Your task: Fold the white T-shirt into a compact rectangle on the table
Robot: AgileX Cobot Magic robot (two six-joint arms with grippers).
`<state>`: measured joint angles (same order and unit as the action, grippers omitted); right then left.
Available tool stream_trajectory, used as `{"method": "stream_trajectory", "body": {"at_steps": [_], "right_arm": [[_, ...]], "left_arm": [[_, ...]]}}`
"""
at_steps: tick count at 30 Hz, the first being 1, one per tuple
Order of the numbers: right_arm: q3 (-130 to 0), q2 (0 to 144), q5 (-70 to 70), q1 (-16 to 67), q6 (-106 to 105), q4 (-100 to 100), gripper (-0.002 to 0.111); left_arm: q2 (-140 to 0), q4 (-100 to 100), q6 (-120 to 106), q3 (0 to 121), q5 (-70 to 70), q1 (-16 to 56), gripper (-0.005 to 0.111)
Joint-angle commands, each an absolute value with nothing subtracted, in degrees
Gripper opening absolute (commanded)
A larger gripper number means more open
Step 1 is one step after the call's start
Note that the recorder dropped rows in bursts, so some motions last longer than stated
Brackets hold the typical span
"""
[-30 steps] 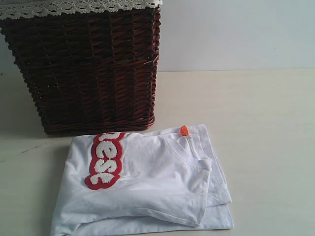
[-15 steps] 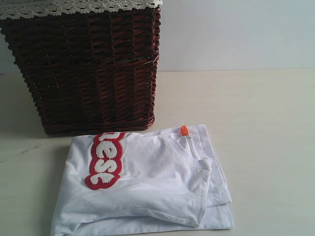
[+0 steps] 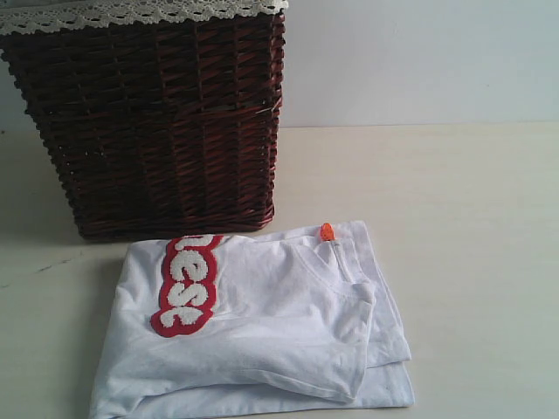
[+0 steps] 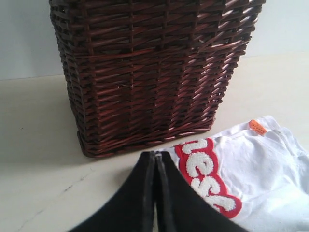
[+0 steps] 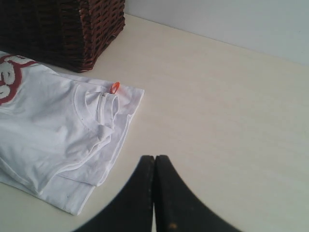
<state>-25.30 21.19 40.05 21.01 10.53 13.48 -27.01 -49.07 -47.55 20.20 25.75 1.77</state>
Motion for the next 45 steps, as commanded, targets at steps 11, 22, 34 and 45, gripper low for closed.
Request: {"method": "stream_trajectory", "body": {"at_steps": [11, 22, 34, 45], "right_arm": [[-25.0, 20.9, 39.4, 21.0, 10.7, 13.7, 0.0], [-25.0, 20.9, 39.4, 21.0, 10.7, 13.7, 0.0], [-25.0, 20.9, 39.3, 21.0, 10.7, 13.6, 0.0], [-25.0, 20.9, 39.3, 21.0, 10.7, 13.6, 0.0]], "left_arm": [[-13.9, -7.7, 4.9, 13.3, 18.3, 1.6, 0.0], [-1.7, -1.8, 6.5, 0.0, 9.7, 1.6, 0.0], [0.0, 2.8, 6.2, 0.0, 20.4, 1.6, 0.0], [0.0, 2.8, 6.2, 0.0, 20.4, 1.6, 0.0]]}}
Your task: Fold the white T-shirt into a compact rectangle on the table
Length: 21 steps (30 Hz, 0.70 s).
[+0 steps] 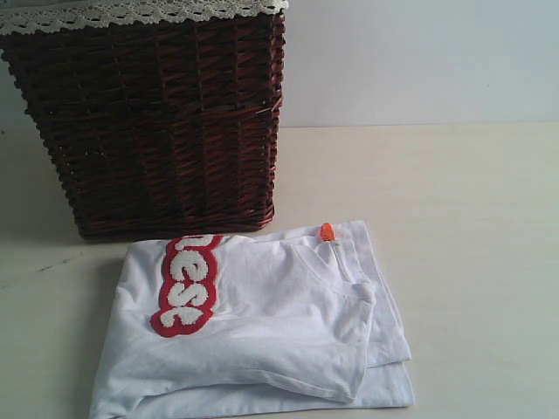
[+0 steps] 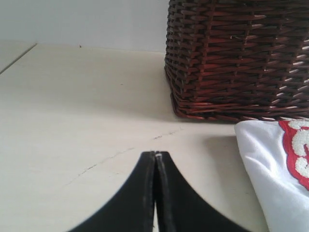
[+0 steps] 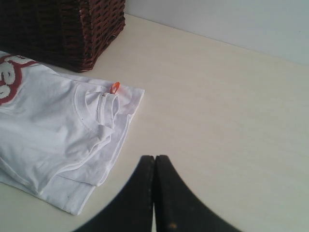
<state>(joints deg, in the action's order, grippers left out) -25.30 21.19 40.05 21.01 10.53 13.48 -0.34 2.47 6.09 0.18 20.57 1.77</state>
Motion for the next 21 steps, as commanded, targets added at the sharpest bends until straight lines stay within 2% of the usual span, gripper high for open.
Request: {"method": "stream_trajectory", "body": {"at_steps": [1, 13, 20, 21], "right_arm": [[-25.0, 20.9, 39.3, 21.0, 10.7, 13.6, 0.0], [-25.0, 20.7, 39.0, 20.6, 10.6, 14.3, 0.0], [-25.0, 19.8, 31.2, 13.0, 10.6, 12.4, 0.0], [-25.0, 19.8, 29.8, 9.8, 10.6, 11.3, 0.0]], "left_arm": [[0.0, 2.8, 6.2, 0.0, 20.4, 1.6, 0.0], [0.0, 2.8, 6.2, 0.0, 20.4, 1.6, 0.0], [0.0, 2.8, 6.2, 0.0, 20.4, 1.6, 0.0], [0.0, 2.8, 6.2, 0.0, 20.4, 1.6, 0.0]]}}
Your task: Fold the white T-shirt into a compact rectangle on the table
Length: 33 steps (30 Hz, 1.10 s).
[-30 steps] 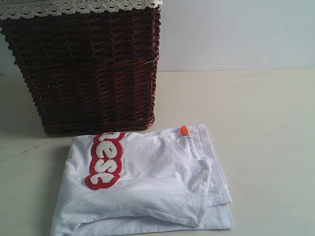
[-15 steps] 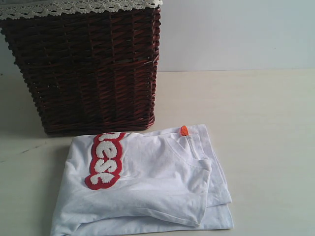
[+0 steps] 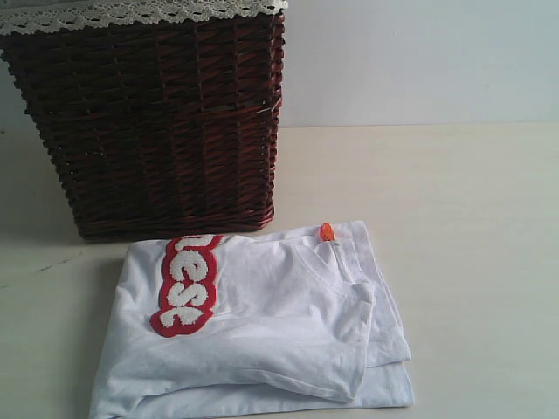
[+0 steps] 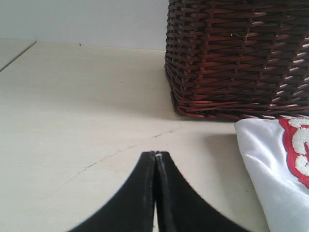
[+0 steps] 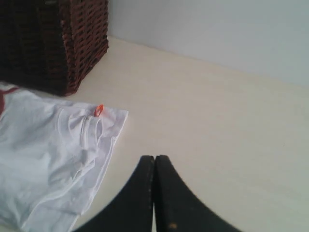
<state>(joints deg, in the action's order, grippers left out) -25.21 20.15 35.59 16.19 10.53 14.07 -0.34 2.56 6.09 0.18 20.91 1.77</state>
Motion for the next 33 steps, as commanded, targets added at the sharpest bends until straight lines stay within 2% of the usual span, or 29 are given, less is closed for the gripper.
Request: {"method": "stream_trajectory", "body": {"at_steps": [1, 4, 6, 11, 17, 33], "right_arm": [[-25.0, 19.8, 29.8, 8.5, 10.6, 10.8, 0.0], [-21.4, 18.5, 27.7, 0.8, 10.6, 7.9, 0.0], [-14.3, 15.4, 19.3, -3.8, 10.6, 7.5, 0.0], [-6.2, 7.9, 13.7, -7.5, 10.7, 7.4, 0.0], [-0.1, 1.7, 14.0, -8.0, 10.6, 4.0, 0.0], [0.0, 0.0, 20.3, -10.7, 10.6, 2.9, 0.0]], "left_arm": [[0.0, 2.8, 6.2, 0.0, 20.4, 1.6, 0.0], [0.0, 2.8, 6.2, 0.0, 20.4, 1.6, 0.0], [0.0, 2.8, 6.2, 0.0, 20.4, 1.6, 0.0], [0.0, 2.8, 6.2, 0.0, 20.4, 1.6, 0.0], [0.0, 2.8, 6.2, 0.0, 20.4, 1.6, 0.0], [0.0, 2.8, 6.3, 0.0, 20.4, 1.6, 0.0]]}}
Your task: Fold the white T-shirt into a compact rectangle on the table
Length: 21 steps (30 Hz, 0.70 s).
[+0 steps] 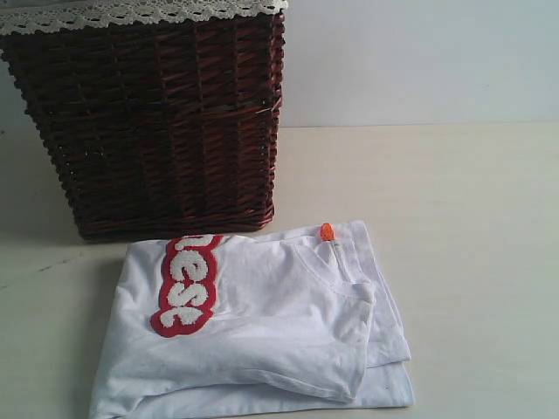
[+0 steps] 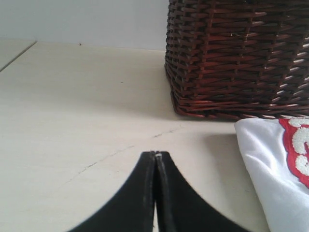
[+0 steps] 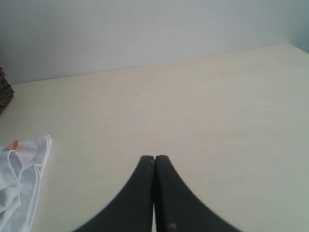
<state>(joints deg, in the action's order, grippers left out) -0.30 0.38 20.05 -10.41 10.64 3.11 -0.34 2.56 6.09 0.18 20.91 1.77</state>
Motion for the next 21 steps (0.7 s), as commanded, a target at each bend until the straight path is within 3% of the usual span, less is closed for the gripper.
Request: {"method": "stream_trajectory", "body": {"at_steps": [1, 21], "right_arm": [[0.0, 0.0, 20.3, -10.7, 10.6, 2.9, 0.0], [0.0, 0.0, 19.6, -10.7, -4.9, -7.3, 0.0]], "left_arm": [[0.0, 2.8, 6.3, 0.0, 20.4, 1.6, 0.0], [0.0, 2.8, 6.3, 0.0, 20.4, 1.6, 0.0]]}}
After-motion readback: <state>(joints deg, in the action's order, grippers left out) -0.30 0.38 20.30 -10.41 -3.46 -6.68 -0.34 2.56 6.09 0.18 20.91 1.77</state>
